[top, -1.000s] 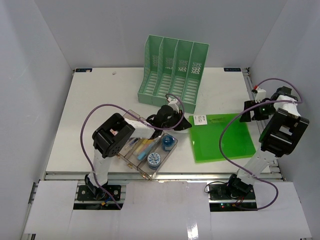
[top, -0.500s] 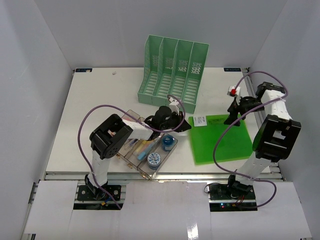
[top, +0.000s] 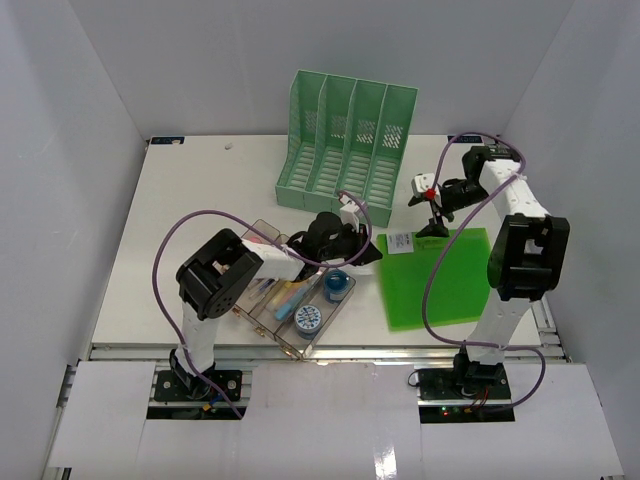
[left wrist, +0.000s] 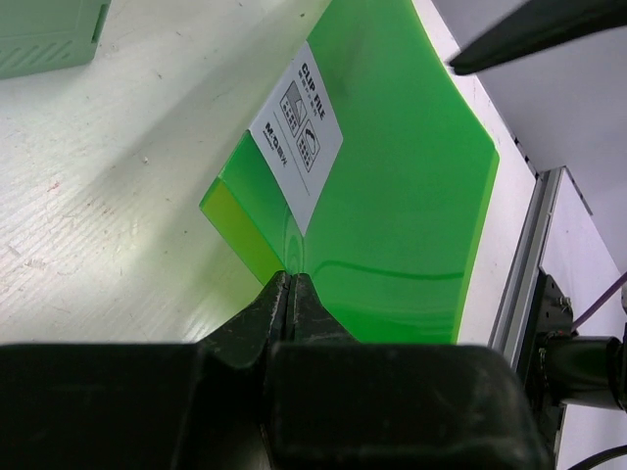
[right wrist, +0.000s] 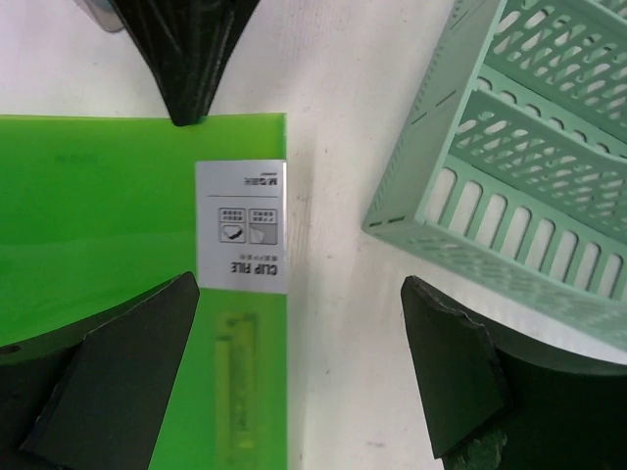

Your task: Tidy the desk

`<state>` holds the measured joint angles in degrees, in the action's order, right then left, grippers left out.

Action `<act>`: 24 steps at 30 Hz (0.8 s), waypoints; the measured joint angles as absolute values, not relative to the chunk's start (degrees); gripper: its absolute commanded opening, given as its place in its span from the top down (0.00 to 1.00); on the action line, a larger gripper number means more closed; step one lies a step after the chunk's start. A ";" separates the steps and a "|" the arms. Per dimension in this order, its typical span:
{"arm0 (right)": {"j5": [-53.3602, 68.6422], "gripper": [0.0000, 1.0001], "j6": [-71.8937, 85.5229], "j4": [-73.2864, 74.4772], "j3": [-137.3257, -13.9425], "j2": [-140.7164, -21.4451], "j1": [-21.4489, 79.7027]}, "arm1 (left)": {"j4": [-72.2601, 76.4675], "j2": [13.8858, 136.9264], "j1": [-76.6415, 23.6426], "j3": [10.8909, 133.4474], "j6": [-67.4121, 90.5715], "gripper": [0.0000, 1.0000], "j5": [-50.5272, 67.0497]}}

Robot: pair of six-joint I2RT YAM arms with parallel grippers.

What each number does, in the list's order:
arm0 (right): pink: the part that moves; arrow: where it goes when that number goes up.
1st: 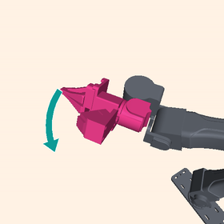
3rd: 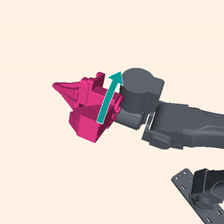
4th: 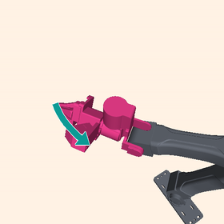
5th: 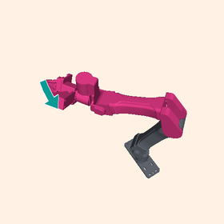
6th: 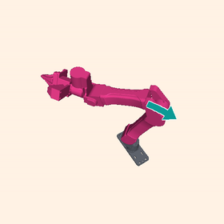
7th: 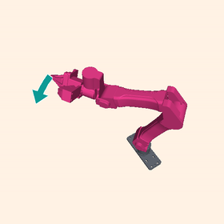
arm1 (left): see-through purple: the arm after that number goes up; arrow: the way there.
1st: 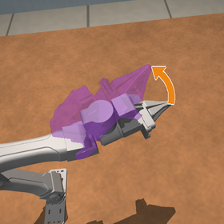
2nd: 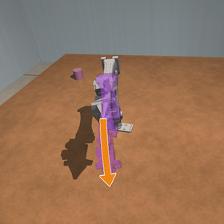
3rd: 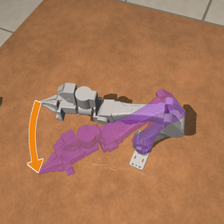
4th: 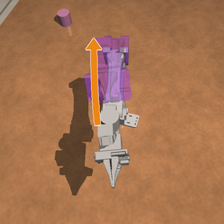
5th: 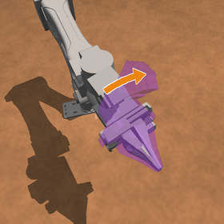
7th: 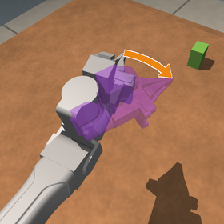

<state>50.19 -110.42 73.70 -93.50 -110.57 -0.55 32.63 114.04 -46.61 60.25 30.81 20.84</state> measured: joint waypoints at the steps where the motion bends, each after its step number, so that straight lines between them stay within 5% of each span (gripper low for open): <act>1: 49.93 0.08 -110.60 73.62 -93.74 -111.50 -0.32 | 32.63 113.87 -46.61 60.18 30.54 1.00 20.95; 18: 40.42 0.00 -109.41 73.65 -94.74 -115.61 5.03 | 31.94 110.89 -46.61 59.06 24.53 1.00 21.19; 24: 37.61 0.13 -108.06 73.50 -93.15 -115.61 6.21 | 29.58 110.81 -46.61 60.43 22.21 1.00 21.04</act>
